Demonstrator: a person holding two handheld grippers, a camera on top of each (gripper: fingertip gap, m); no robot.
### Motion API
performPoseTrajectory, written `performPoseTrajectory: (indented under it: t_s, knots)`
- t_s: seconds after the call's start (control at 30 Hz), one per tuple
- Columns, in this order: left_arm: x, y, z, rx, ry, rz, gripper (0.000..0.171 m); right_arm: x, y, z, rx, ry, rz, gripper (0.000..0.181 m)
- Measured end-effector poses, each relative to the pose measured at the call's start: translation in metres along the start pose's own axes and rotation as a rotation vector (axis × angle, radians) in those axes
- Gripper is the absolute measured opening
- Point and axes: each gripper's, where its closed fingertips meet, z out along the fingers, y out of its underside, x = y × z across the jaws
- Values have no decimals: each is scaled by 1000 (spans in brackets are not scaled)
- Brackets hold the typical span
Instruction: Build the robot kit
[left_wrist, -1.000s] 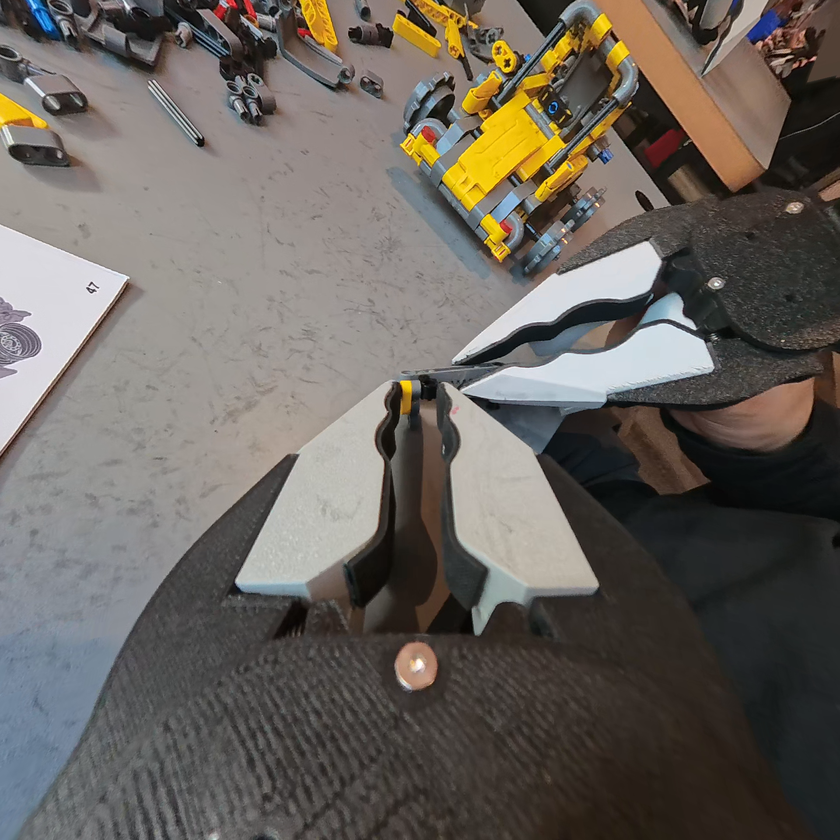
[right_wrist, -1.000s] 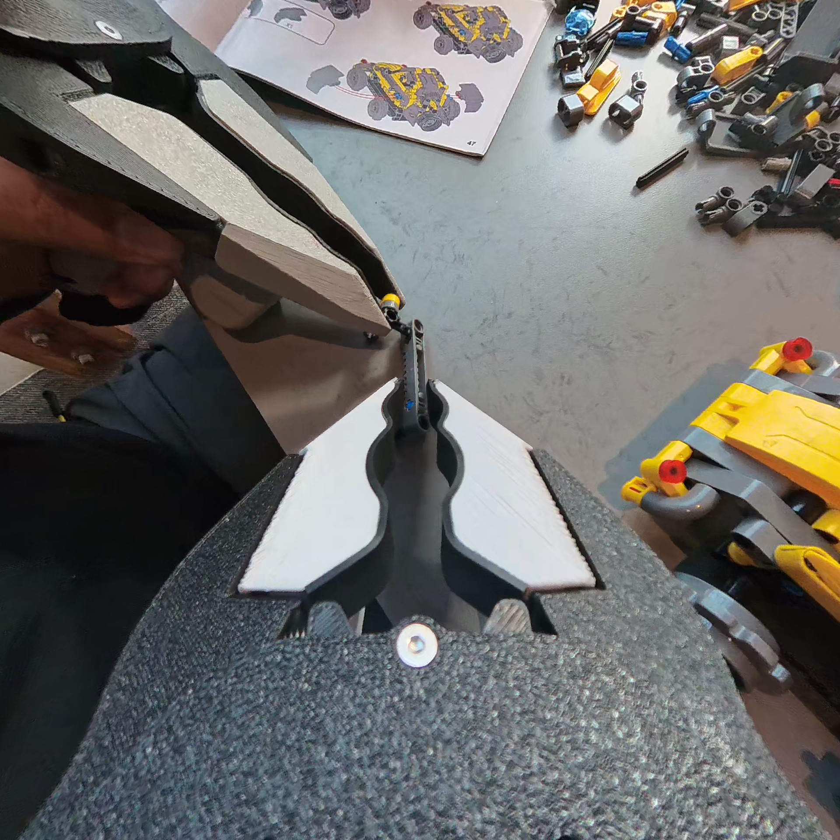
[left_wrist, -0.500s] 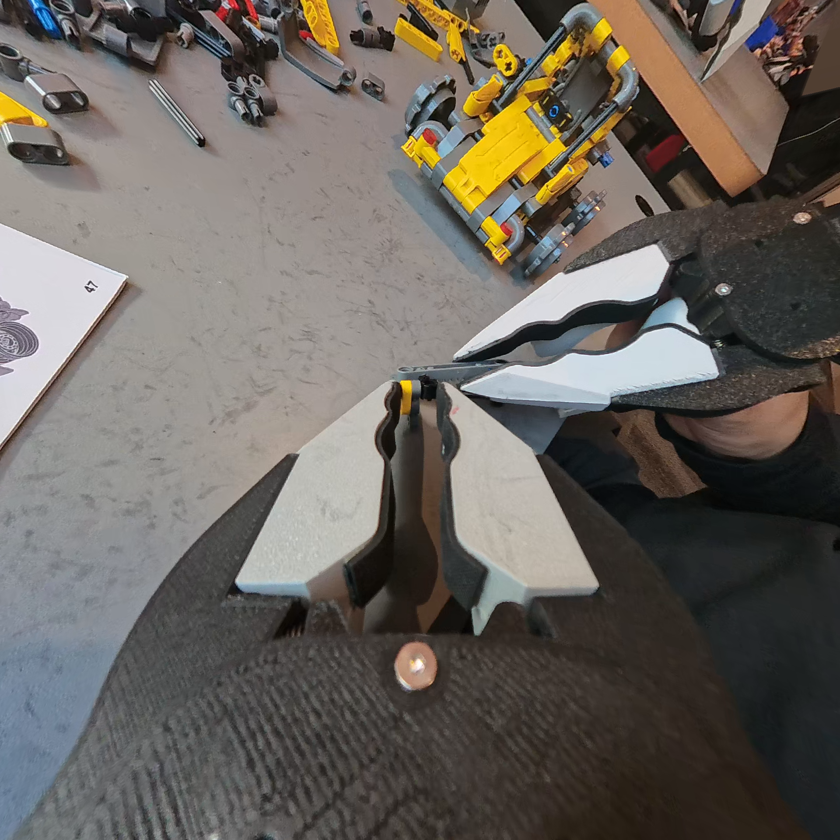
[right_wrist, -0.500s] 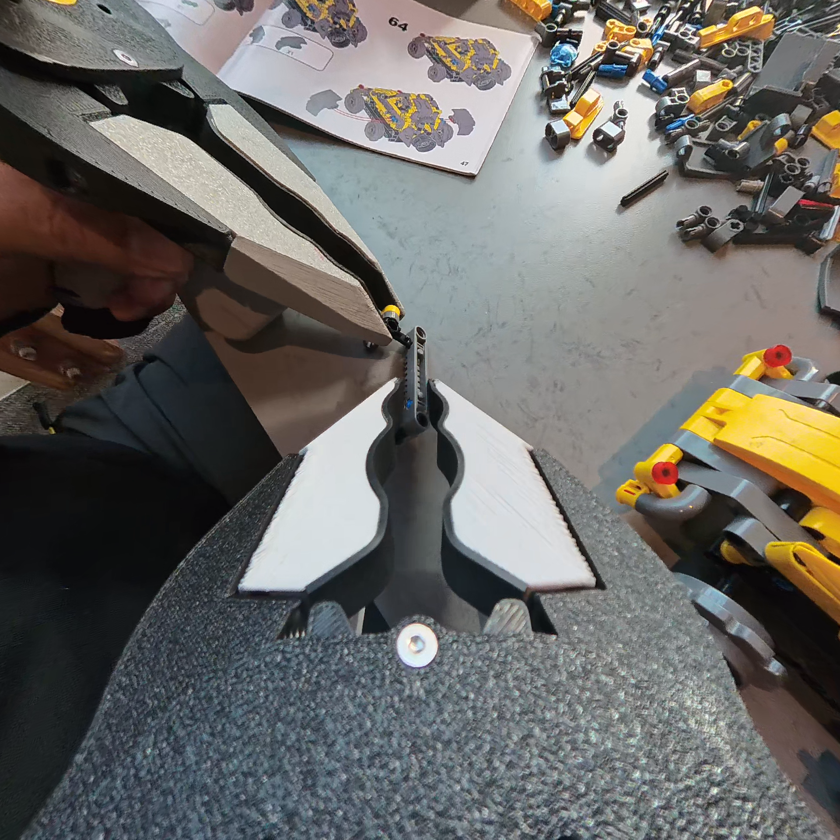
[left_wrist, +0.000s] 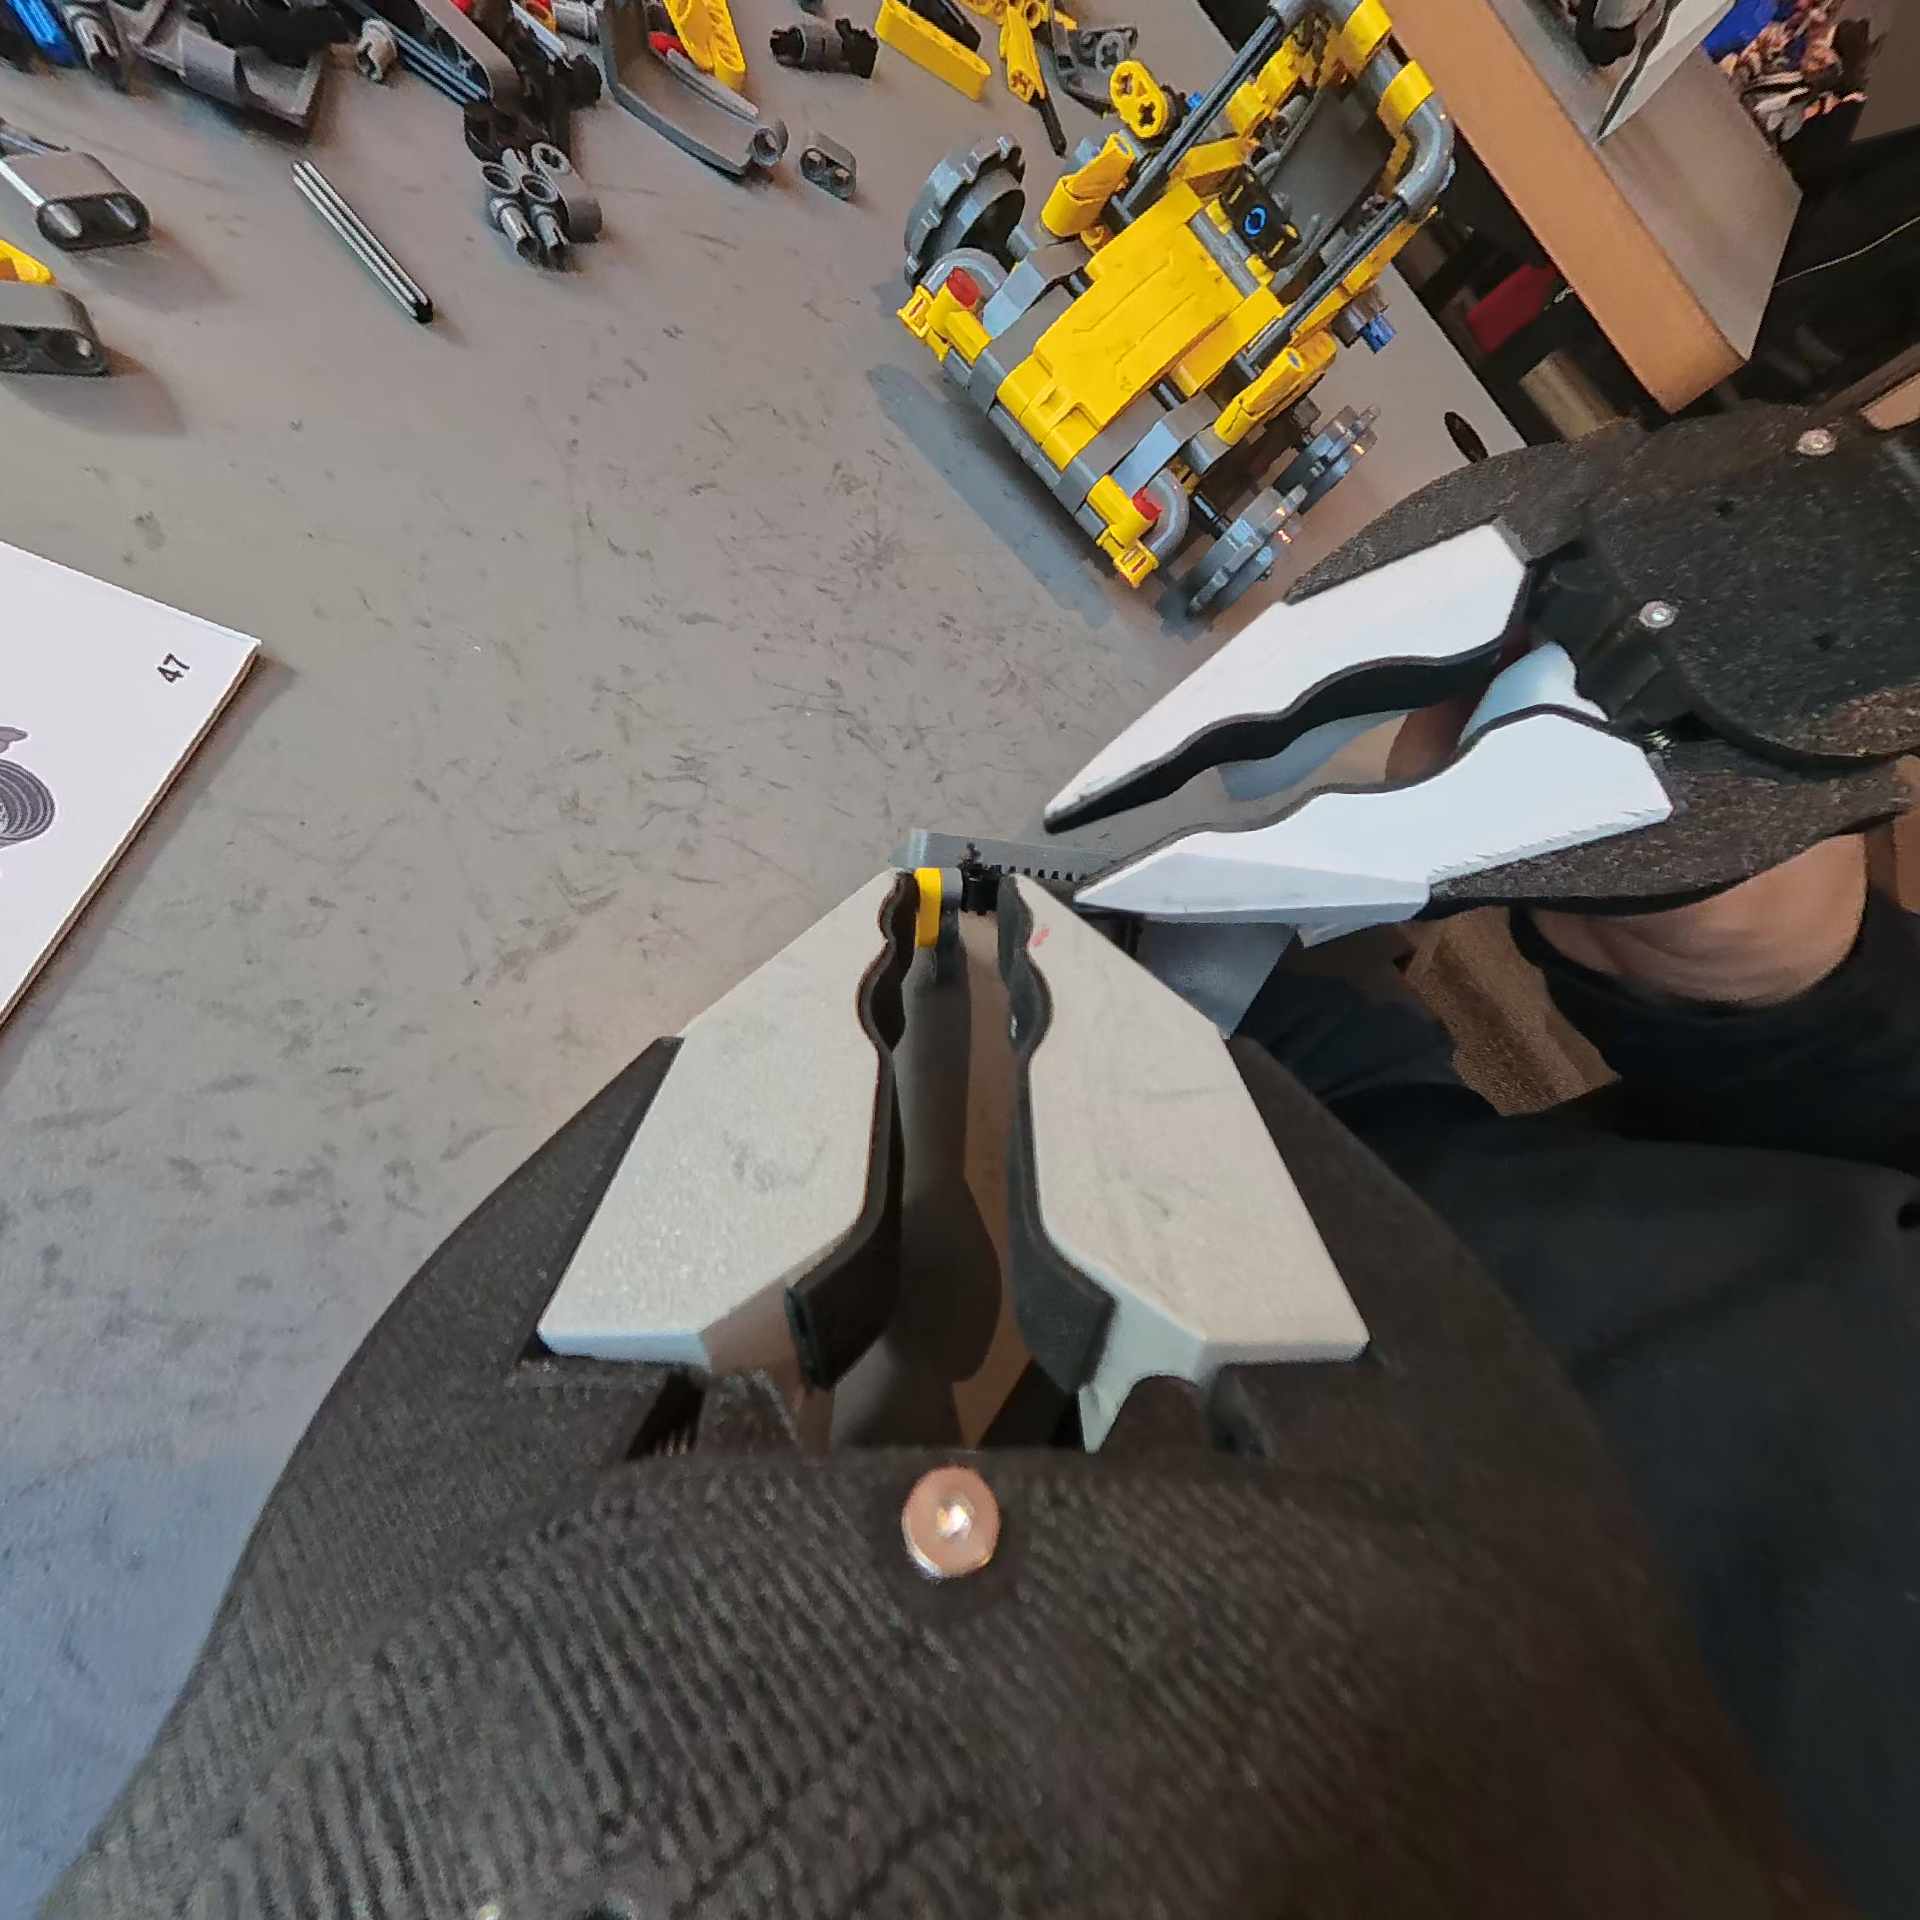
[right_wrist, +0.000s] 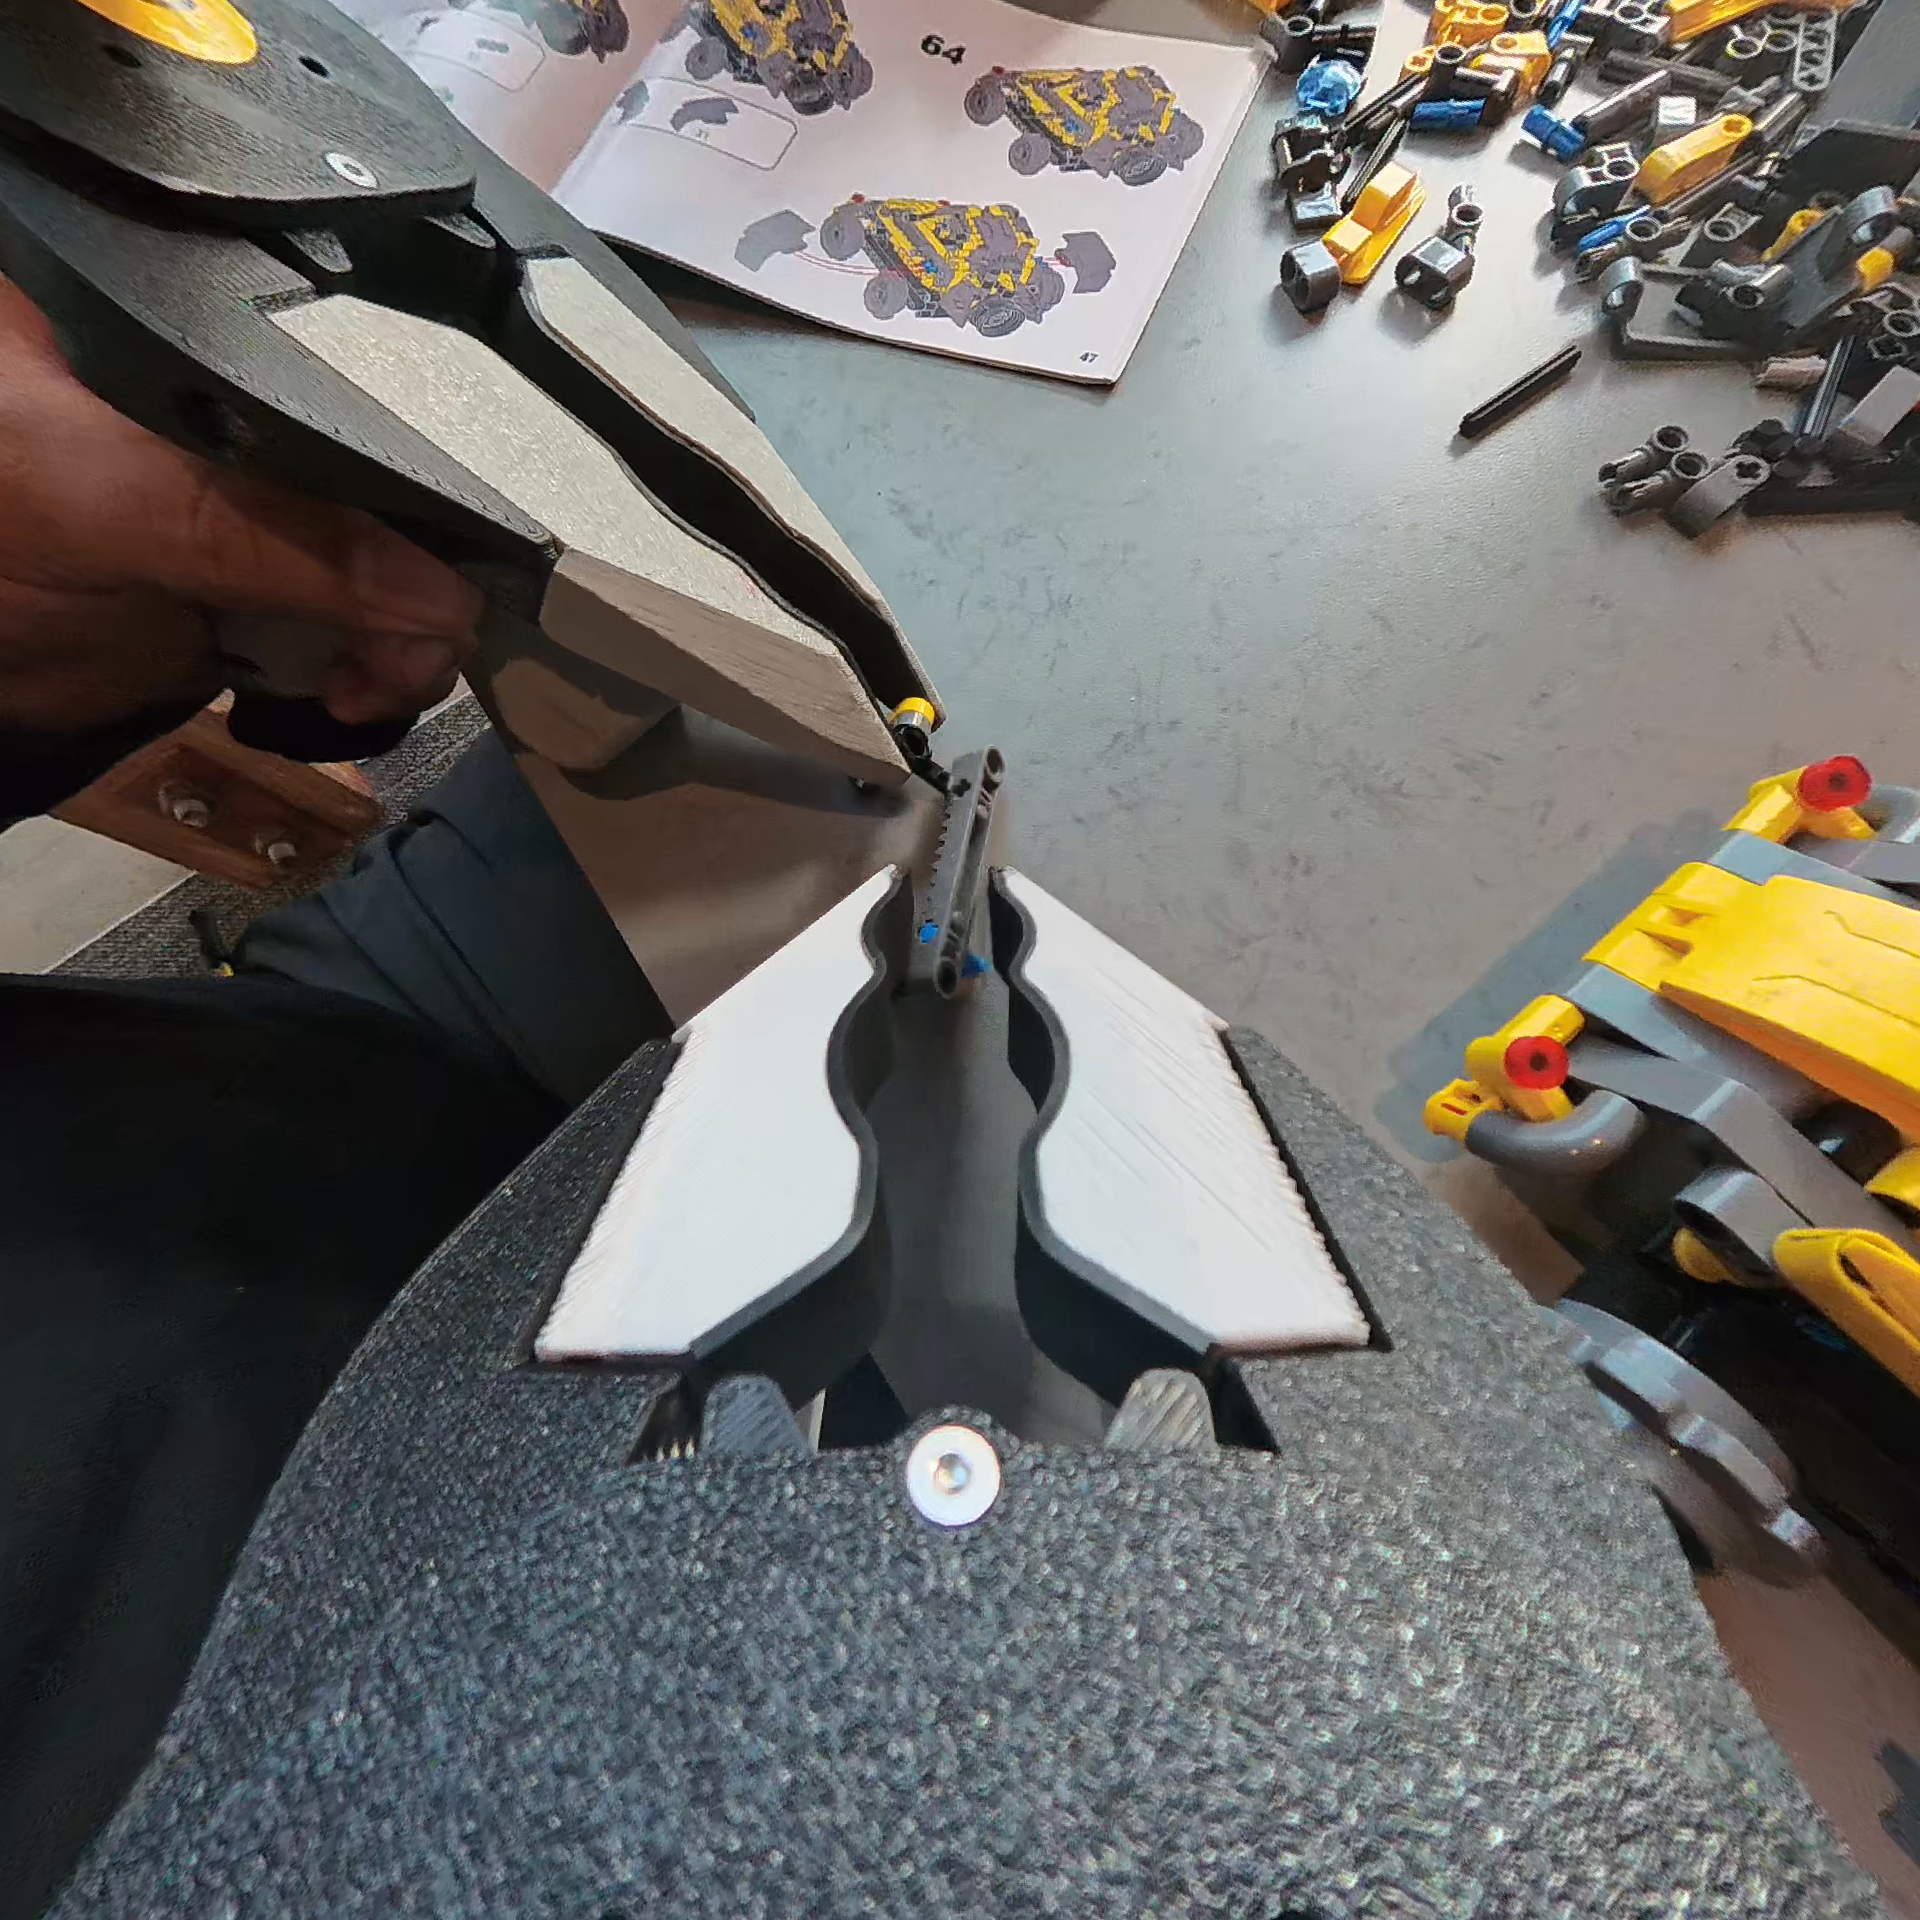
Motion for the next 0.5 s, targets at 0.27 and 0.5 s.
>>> performPoseTrajectory:
  t_s: [0.27,0.5]
  knots:
    - [-1,-1,0,-9,3,7,14,1,-4,-1,-5,-73,45,24]
    - [-1,-1,1,-17,9,-1,14,3,-1,10,-83,-30,-48,23]
